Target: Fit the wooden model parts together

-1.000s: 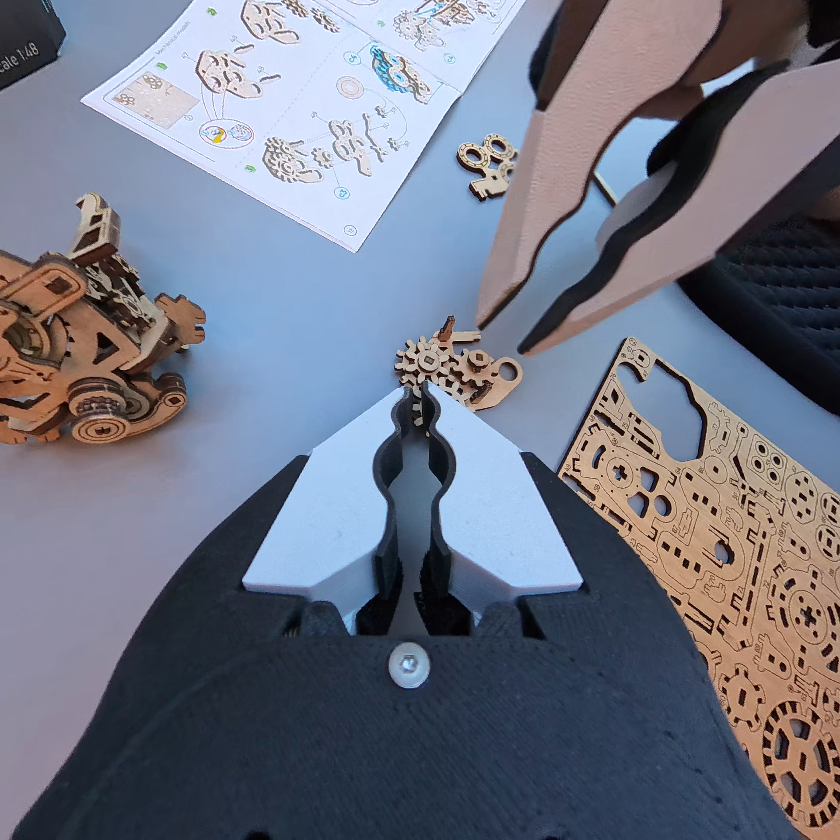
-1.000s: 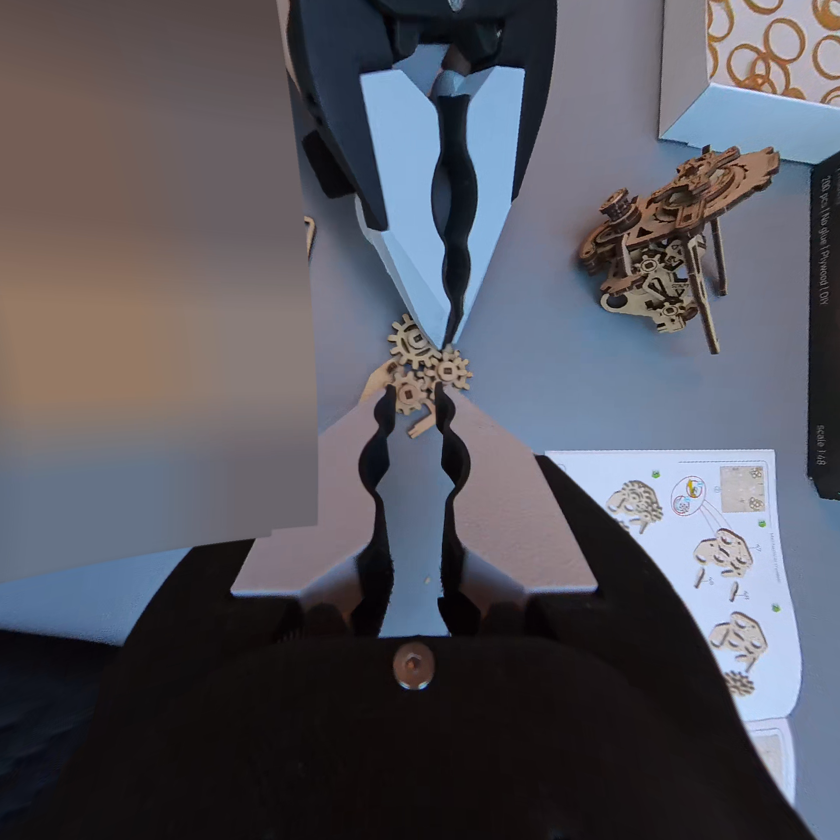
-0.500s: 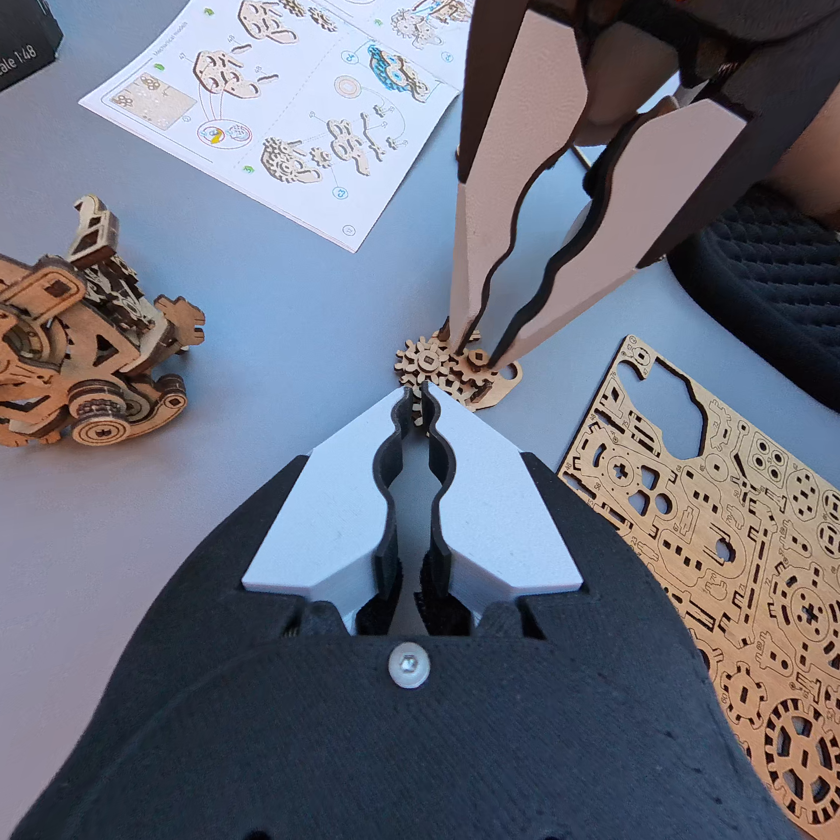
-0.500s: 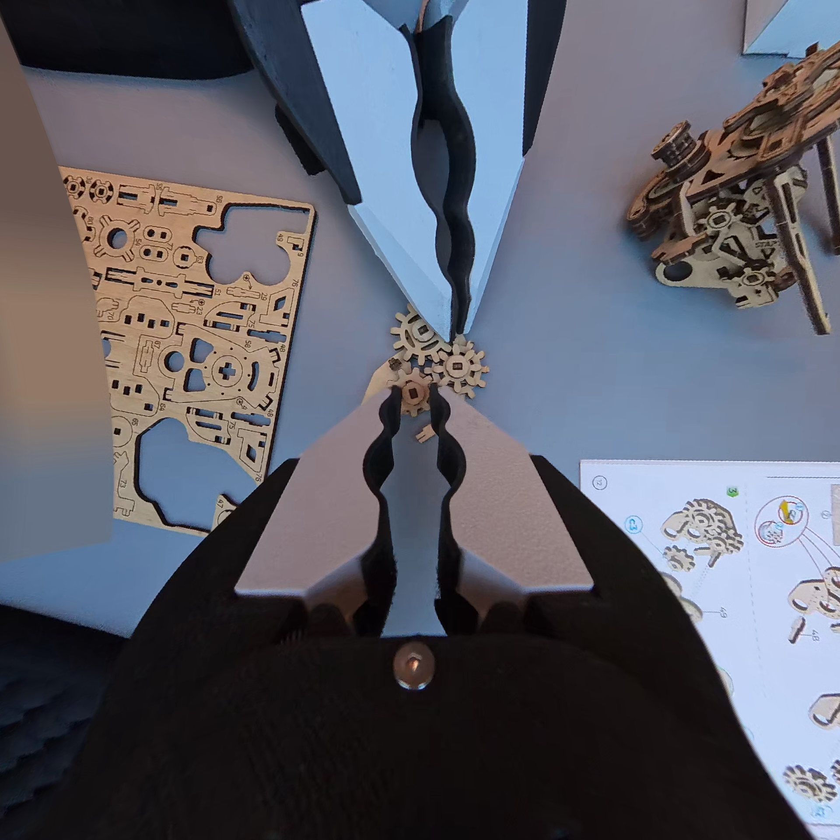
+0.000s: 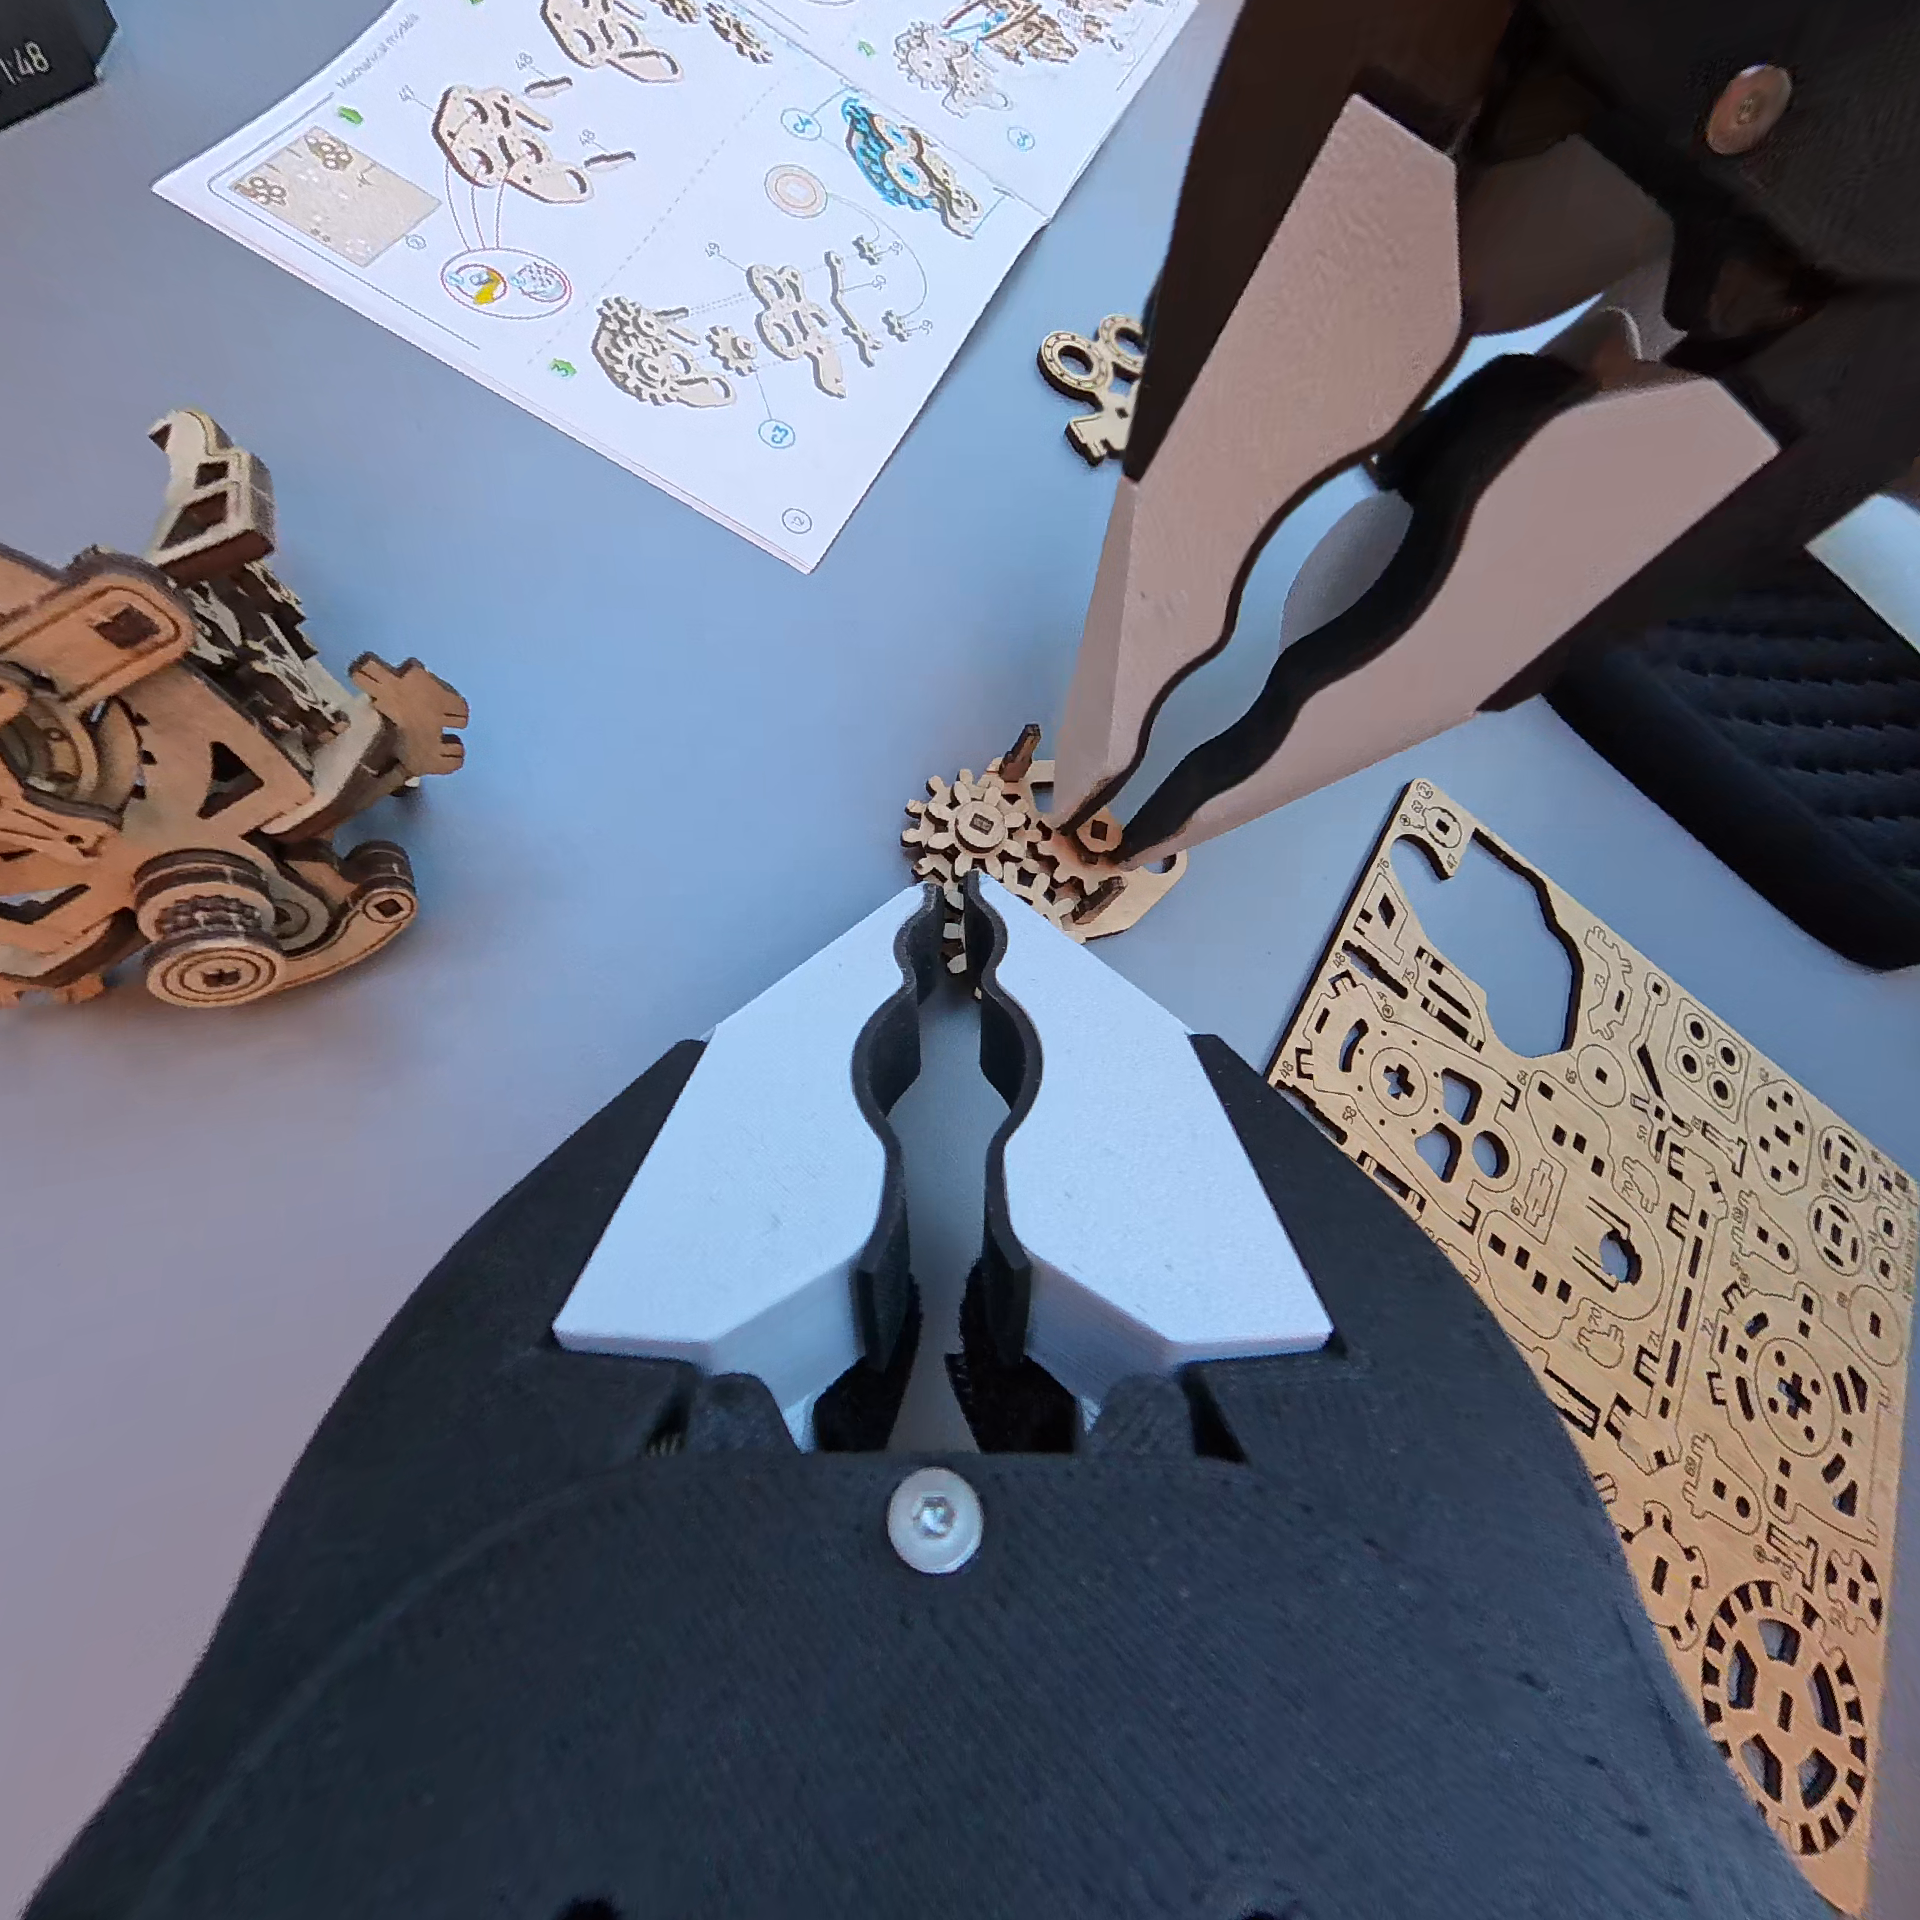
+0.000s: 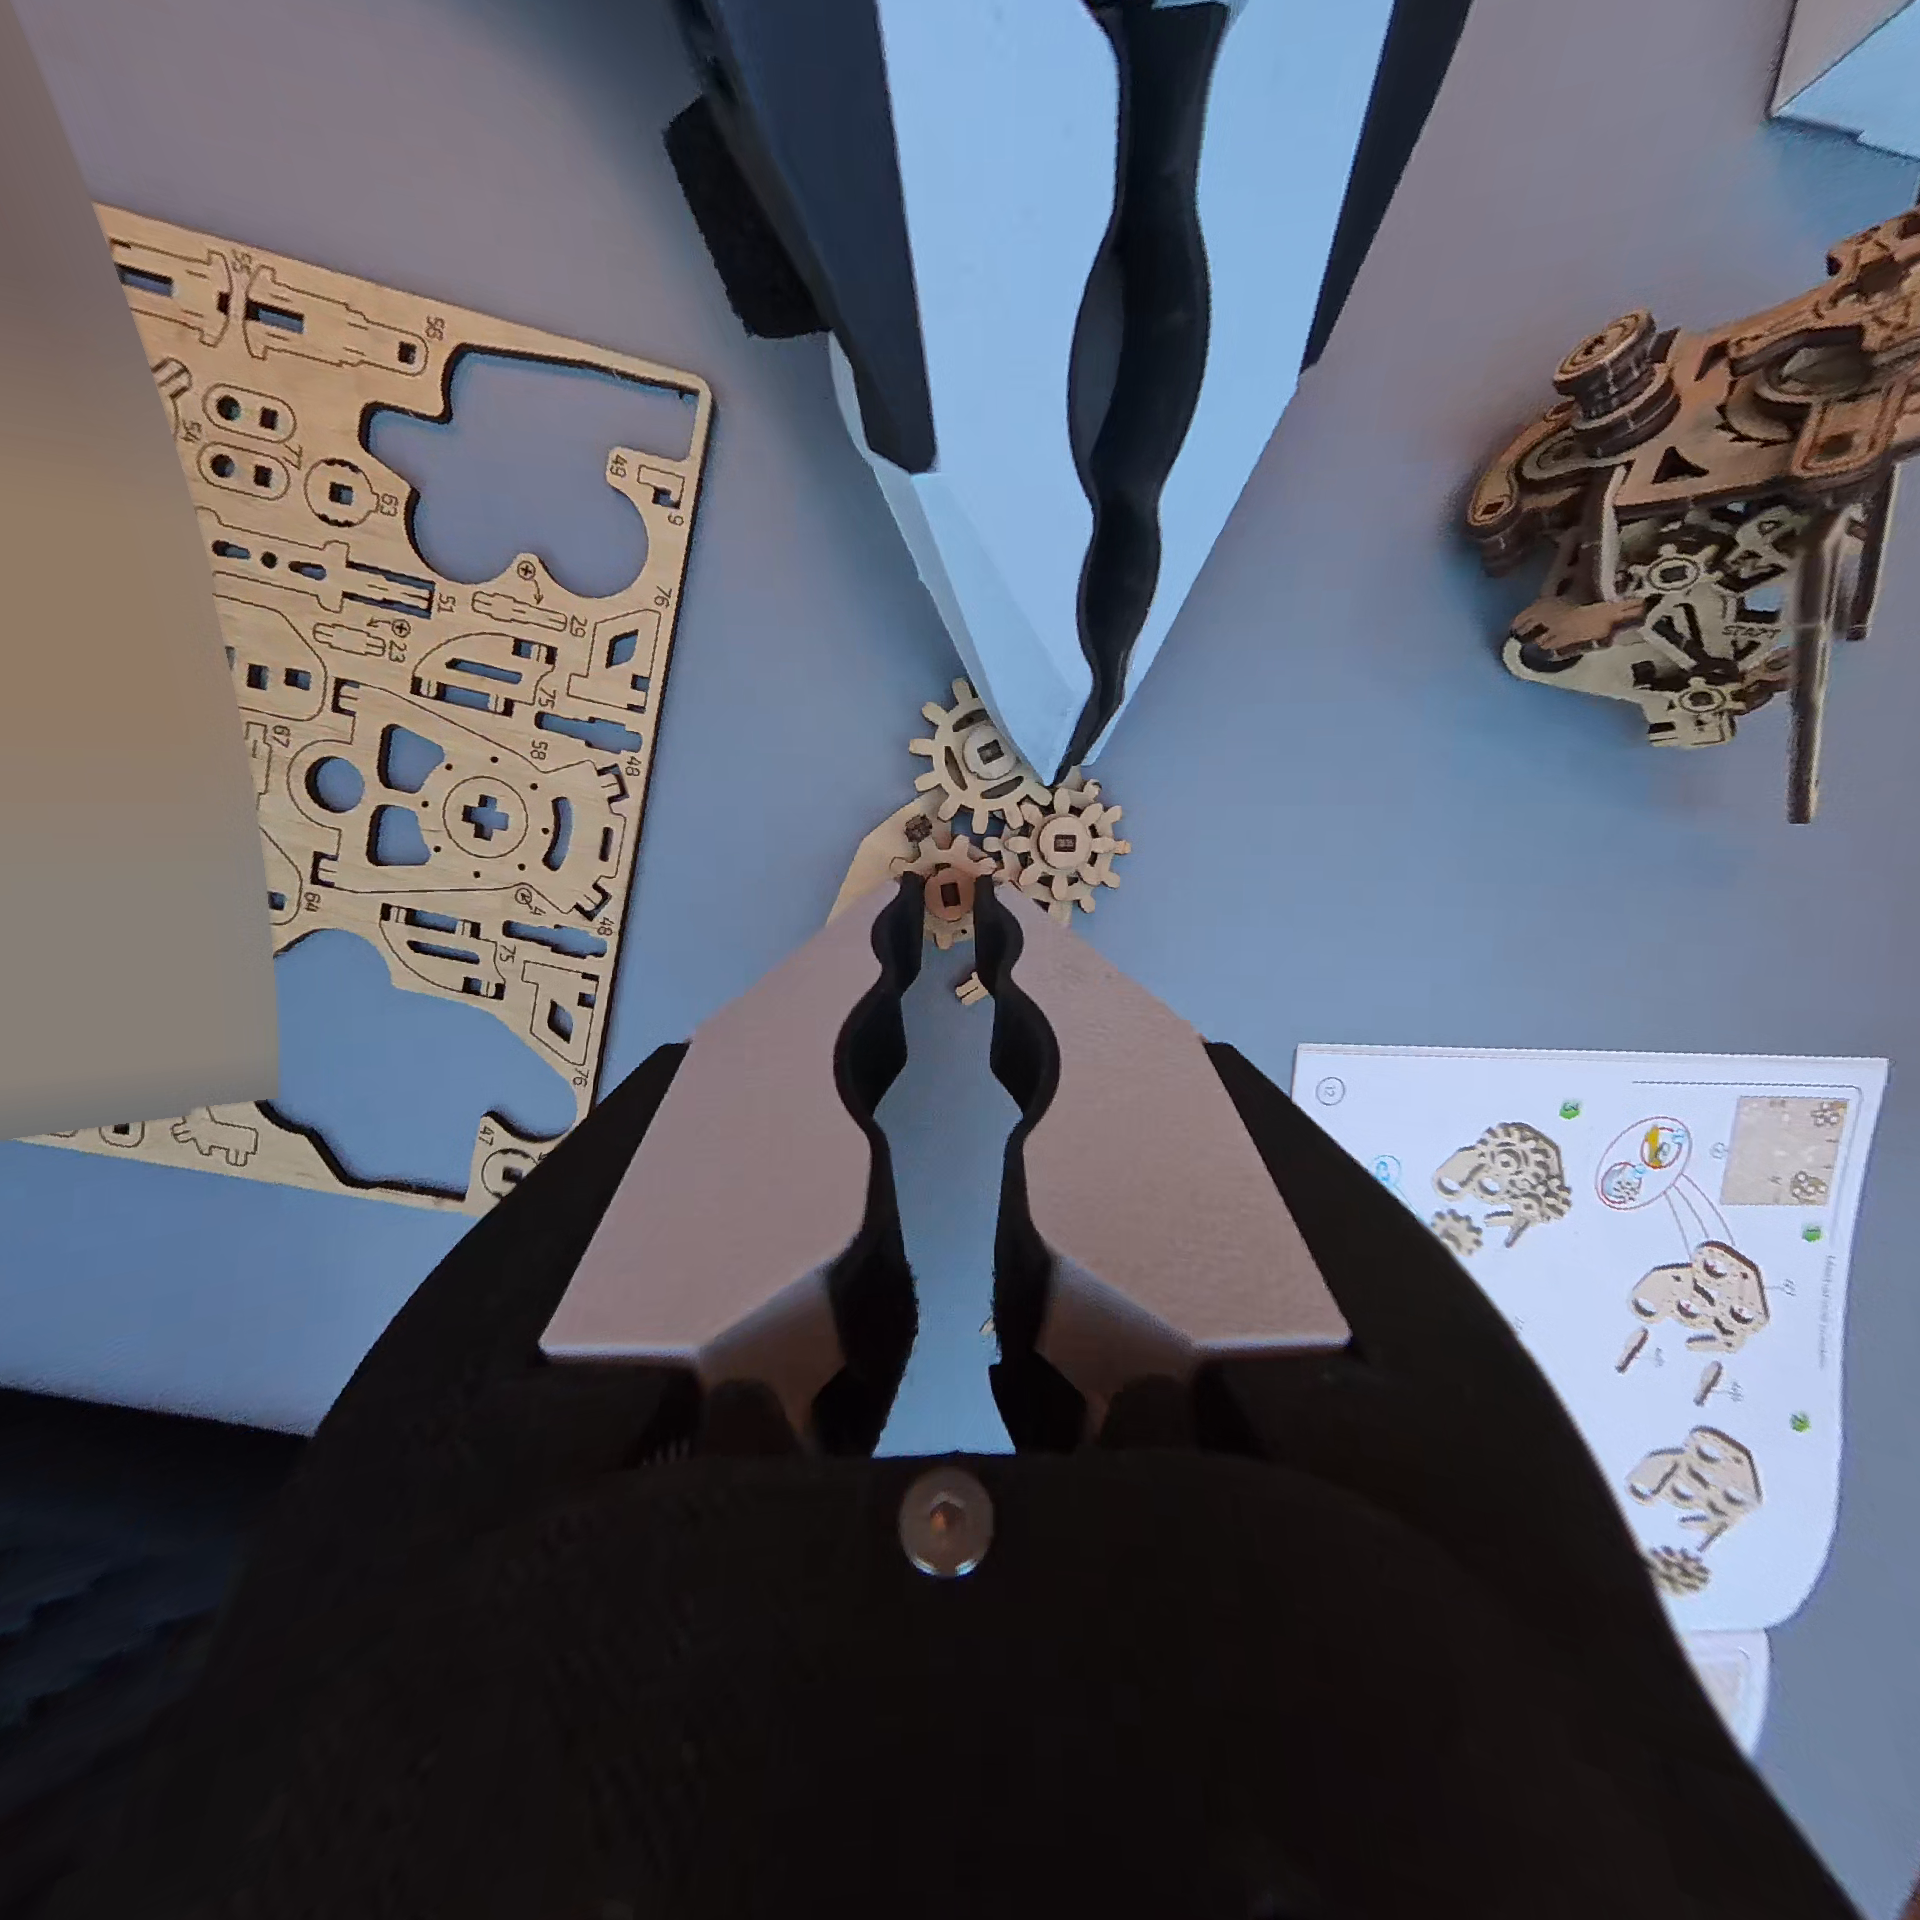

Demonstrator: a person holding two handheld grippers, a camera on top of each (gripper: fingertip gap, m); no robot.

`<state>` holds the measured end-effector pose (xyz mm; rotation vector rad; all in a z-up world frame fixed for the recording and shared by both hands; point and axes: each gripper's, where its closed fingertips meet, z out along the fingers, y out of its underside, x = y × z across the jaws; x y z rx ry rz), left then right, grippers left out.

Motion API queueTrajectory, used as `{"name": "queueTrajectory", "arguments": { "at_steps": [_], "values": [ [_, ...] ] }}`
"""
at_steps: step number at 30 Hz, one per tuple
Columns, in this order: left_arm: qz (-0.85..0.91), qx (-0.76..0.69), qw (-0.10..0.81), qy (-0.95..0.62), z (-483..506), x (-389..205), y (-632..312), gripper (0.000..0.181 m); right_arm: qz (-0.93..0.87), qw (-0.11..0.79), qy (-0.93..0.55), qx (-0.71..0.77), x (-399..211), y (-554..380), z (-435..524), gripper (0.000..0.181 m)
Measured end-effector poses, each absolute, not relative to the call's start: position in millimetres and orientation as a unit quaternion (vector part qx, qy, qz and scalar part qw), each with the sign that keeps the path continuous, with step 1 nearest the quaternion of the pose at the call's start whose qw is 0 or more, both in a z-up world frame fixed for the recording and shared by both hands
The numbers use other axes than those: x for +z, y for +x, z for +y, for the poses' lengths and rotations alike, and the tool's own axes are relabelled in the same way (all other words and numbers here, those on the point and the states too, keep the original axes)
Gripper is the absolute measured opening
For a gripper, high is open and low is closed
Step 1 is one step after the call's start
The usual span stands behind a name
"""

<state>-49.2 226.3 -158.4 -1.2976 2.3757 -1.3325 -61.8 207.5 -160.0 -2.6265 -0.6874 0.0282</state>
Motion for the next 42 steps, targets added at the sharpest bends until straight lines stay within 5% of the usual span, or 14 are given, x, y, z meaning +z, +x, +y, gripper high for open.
{"name": "queueTrajectory", "arguments": {
  "at_steps": [10,19,31,42],
  "values": [
    [0.786,-0.44,0.064,-0.429,226.5,-158.7,-48.4,0.0,-0.236,0.187,-0.954,-0.013,-160.5,-61.6,207.0,0.009],
    [0.78,-0.442,0.059,-0.44,227.5,-158.7,-47.6,0.001,-0.275,0.075,-0.958,-0.036,-161.8,-61.6,206.5,0.009],
    [0.789,-0.435,0.077,-0.426,226.3,-160.0,-47.1,0.0,-0.376,0.091,-0.922,-0.032,-161.5,-62.3,207.0,0.009],
    [0.784,-0.441,0.067,-0.432,226.1,-159.9,-47.0,0.0,-0.269,0.075,-0.96,0.014,-162.3,-61.7,206.2,0.009]
  ]
}}
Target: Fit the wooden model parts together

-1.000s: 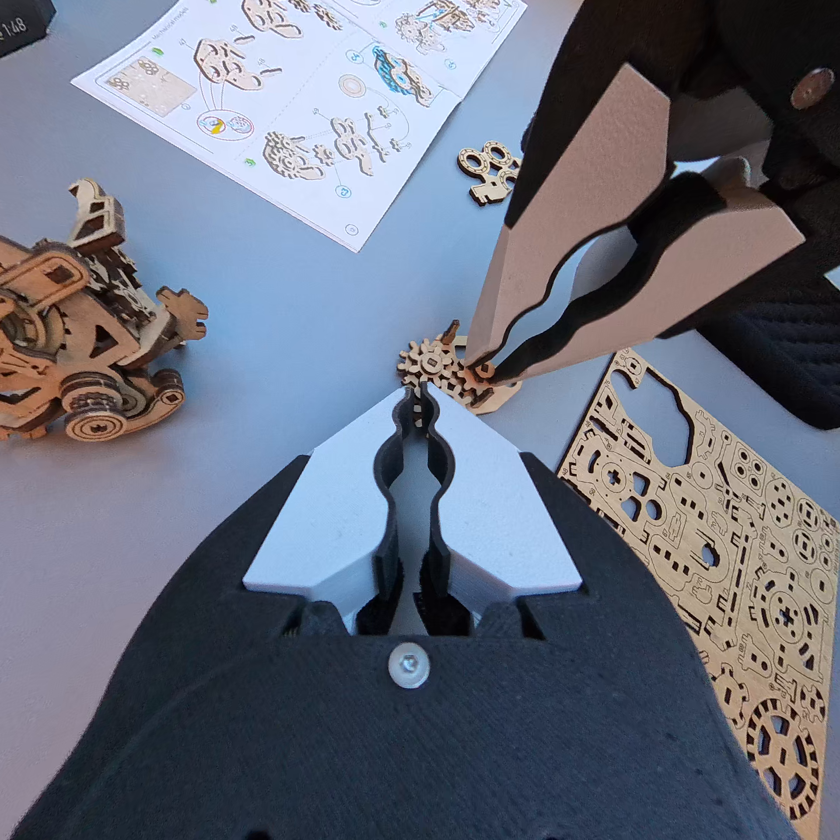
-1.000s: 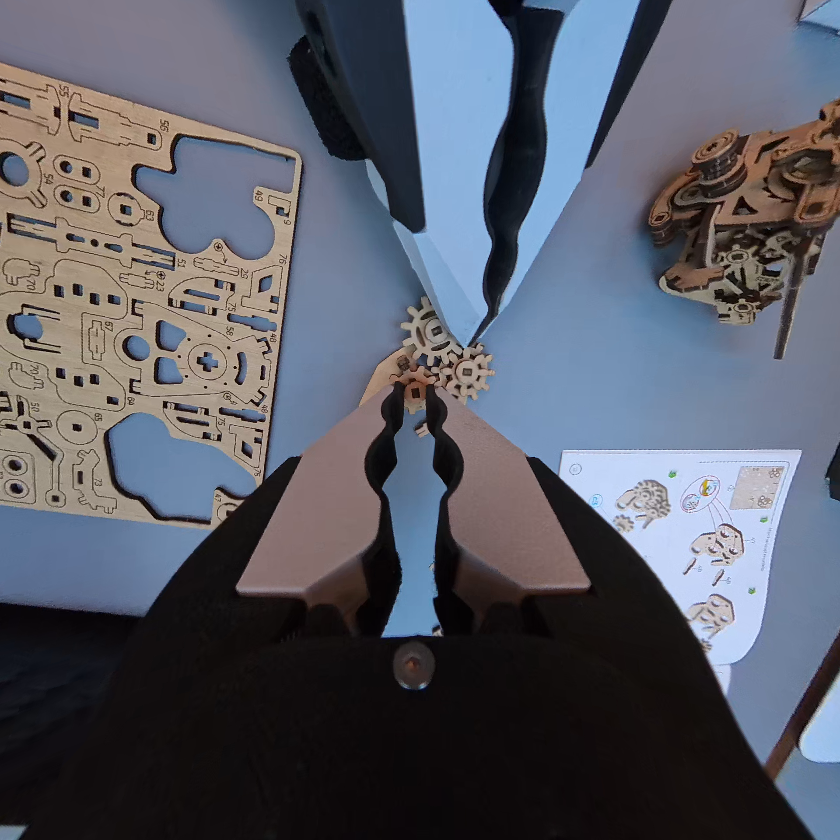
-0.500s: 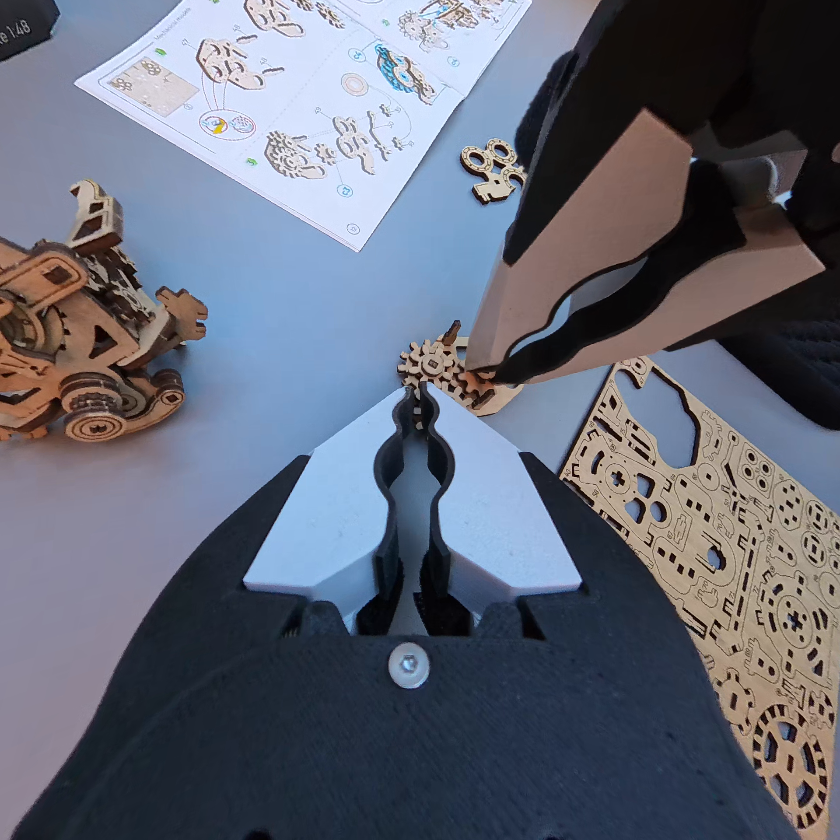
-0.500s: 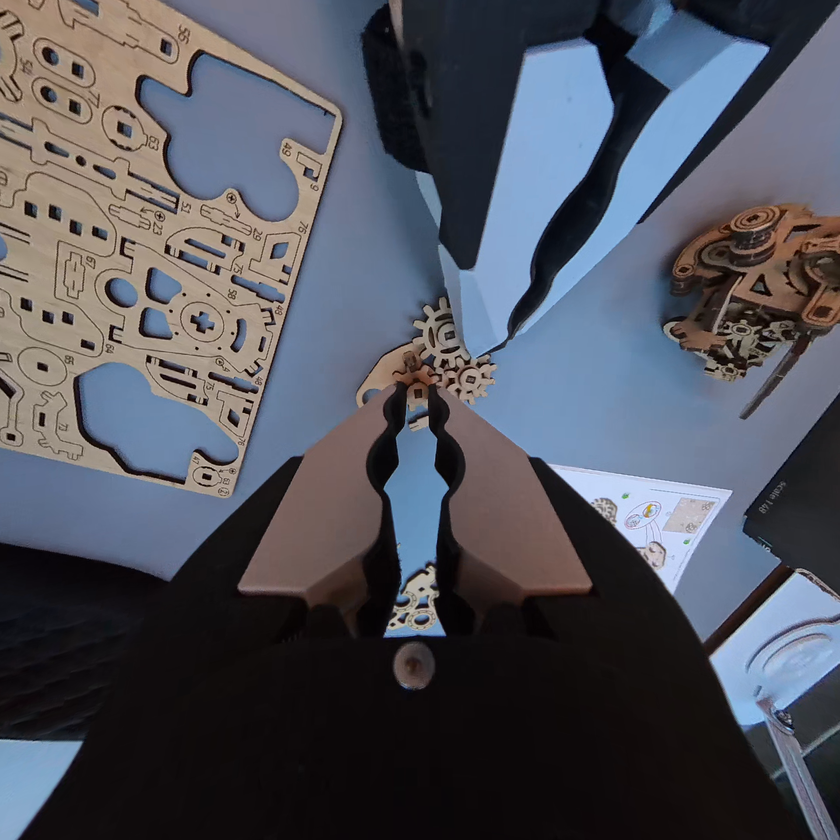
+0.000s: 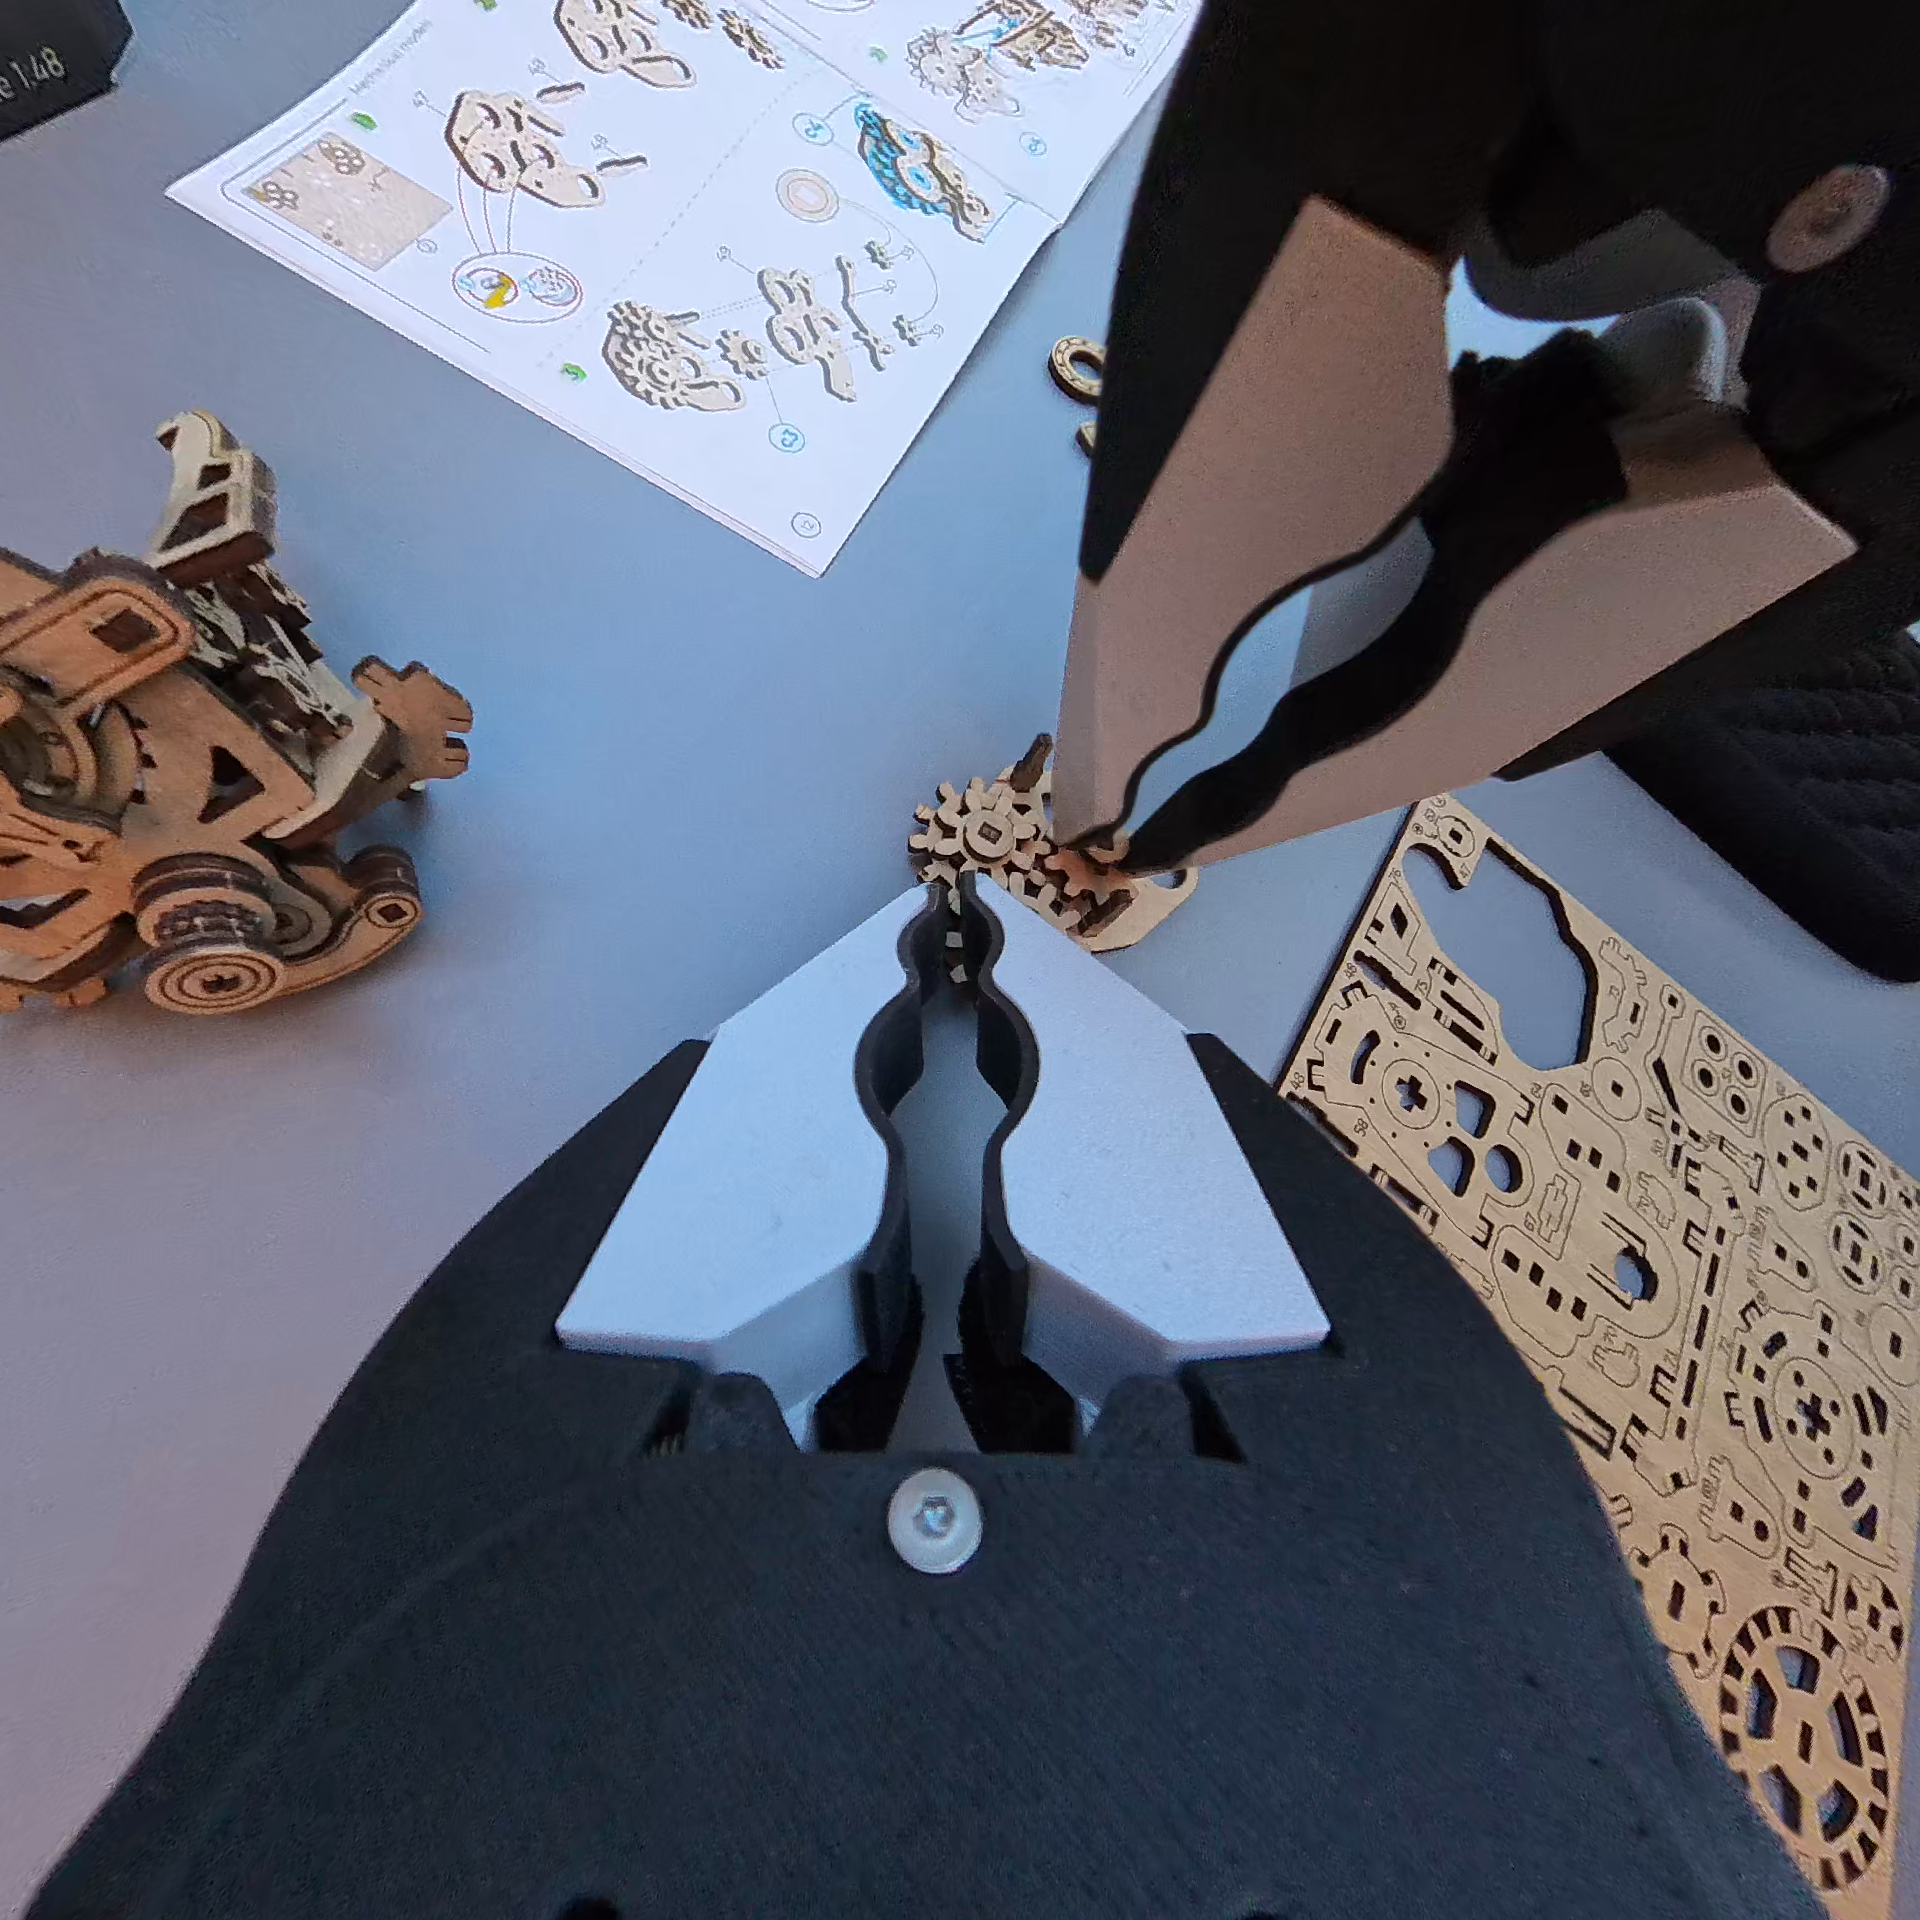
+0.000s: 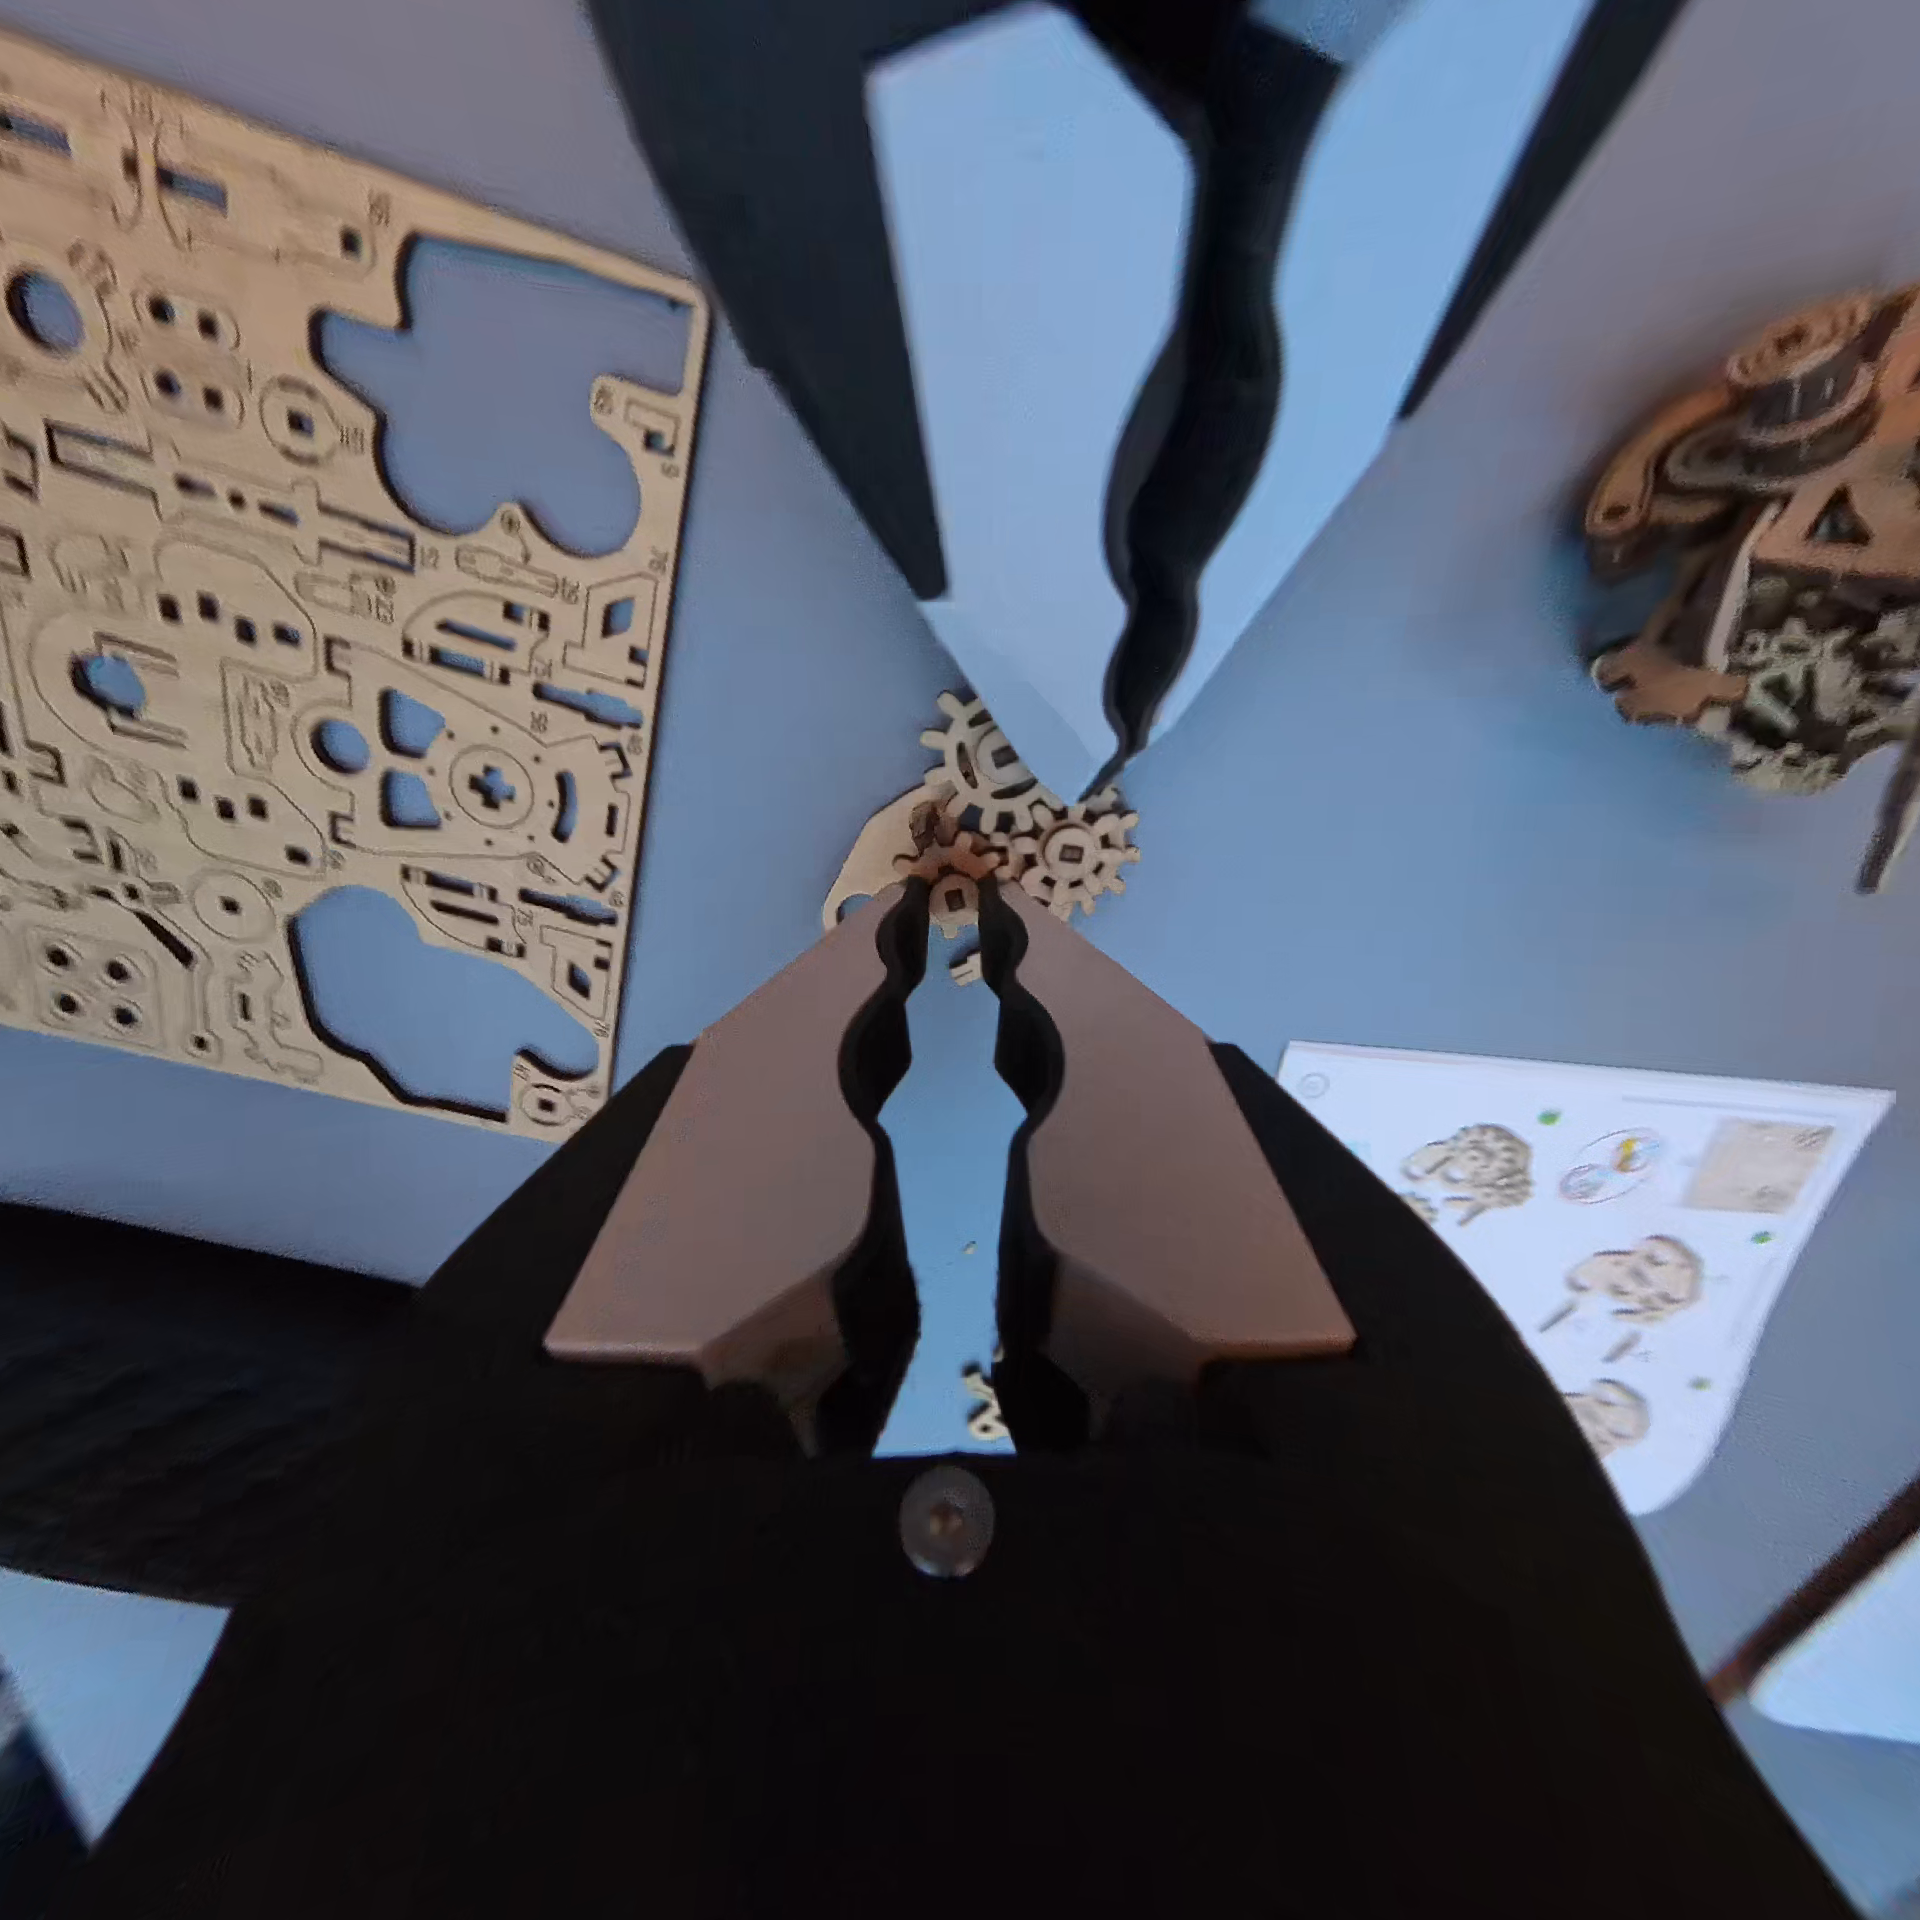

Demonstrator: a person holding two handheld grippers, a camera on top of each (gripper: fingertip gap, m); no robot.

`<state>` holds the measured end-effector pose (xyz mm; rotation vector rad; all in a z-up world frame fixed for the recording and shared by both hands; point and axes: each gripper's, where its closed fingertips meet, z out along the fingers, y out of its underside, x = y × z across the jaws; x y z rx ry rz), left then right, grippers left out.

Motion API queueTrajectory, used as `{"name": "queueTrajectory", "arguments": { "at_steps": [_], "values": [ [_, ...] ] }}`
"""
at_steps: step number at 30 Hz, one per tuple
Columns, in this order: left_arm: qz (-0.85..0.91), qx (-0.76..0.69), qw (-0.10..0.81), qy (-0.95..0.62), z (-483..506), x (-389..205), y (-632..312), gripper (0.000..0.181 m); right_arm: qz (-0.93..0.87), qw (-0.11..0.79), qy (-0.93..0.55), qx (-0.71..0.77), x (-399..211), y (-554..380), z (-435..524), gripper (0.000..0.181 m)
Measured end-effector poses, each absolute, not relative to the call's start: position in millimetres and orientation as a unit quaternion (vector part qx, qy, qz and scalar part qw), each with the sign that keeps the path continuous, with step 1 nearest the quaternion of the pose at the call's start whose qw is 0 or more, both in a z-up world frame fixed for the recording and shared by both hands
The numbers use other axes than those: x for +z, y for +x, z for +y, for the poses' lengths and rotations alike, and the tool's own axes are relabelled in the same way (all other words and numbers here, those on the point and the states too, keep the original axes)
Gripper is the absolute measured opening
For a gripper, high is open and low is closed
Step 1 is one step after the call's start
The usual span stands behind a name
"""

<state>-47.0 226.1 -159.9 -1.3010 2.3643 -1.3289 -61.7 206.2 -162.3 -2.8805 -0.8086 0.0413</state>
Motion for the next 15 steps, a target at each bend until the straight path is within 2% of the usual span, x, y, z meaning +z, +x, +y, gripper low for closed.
{"name": "queueTrajectory", "arguments": {
  "at_steps": [6,9,13,15],
  "values": [
    [0.783,-0.438,0.071,-0.437,226.3,-159.9,-46.8,0.0,-0.221,0.089,-0.971,-0.025,-162.0,-62.2,206.2,0.009],
    [0.781,-0.441,0.066,-0.438,226.2,-159.9,-46.8,0.0,-0.306,0.088,-0.946,-0.053,-161.7,-63.4,206.9,0.009],
    [0.779,-0.444,0.061,-0.439,226.1,-159.9,-46.8,0.0,-0.35,0.07,-0.934,-0.014,-162.4,-63.9,207.1,0.008],
    [0.778,-0.444,0.06,-0.441,225.9,-159.9,-46.8,0.0,-0.315,0.056,-0.947,0.007,-162.8,-63.7,206.6,0.009]
  ]
}}
